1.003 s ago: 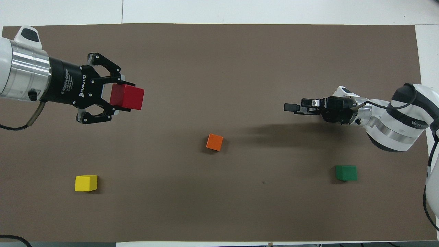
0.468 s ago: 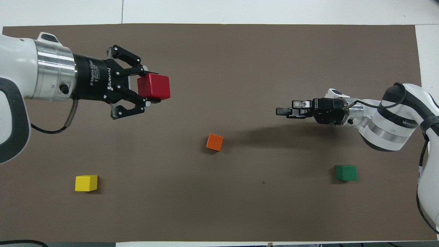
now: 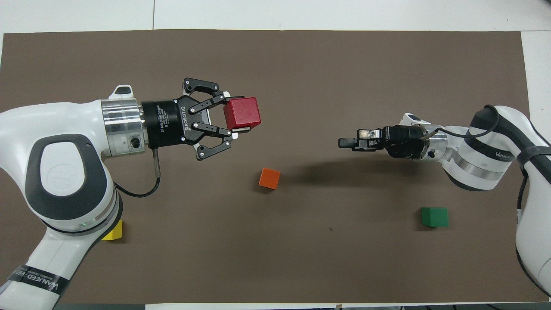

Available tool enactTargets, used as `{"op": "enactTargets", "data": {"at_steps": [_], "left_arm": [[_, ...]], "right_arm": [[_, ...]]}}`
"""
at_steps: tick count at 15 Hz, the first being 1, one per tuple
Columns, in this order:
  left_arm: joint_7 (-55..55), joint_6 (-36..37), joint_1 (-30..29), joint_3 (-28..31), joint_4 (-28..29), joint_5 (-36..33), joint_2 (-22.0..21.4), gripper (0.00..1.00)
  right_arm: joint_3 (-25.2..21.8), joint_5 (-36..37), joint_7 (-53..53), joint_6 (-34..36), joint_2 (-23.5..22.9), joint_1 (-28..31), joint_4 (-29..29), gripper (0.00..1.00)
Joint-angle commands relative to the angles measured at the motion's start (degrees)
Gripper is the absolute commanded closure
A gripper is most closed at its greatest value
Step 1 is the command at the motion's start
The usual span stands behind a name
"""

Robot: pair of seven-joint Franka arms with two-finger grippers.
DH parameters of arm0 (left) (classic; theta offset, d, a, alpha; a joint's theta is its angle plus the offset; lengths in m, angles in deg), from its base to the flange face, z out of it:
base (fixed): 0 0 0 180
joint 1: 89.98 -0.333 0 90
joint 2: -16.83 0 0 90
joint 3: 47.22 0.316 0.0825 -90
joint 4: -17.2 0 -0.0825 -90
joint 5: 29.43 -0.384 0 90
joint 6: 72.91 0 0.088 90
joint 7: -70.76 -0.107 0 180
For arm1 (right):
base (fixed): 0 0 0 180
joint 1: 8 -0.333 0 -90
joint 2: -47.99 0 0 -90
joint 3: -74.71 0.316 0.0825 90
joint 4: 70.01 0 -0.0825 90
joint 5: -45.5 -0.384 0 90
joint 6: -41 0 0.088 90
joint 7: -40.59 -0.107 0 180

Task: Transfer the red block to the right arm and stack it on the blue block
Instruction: 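Lift the red cube with the left gripper while the right gripper approaches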

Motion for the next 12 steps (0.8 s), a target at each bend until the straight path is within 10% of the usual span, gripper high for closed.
{"op": "enactTargets", "data": {"at_steps": [1,12], "left_arm": [[-1.65,-2.93,2.62,0.44,1.04,2.01,0.12,1.00],[-15.52,-8.03,11.13,0.26,1.74,11.48,6.71,1.00]], "right_arm": [[0.12,-2.23,3.47,-2.32,0.17,-1.31,-1.69,0.00],[0.21,-7.67,4.88,-4.35,0.52,-6.05,-3.01,0.00]]}}
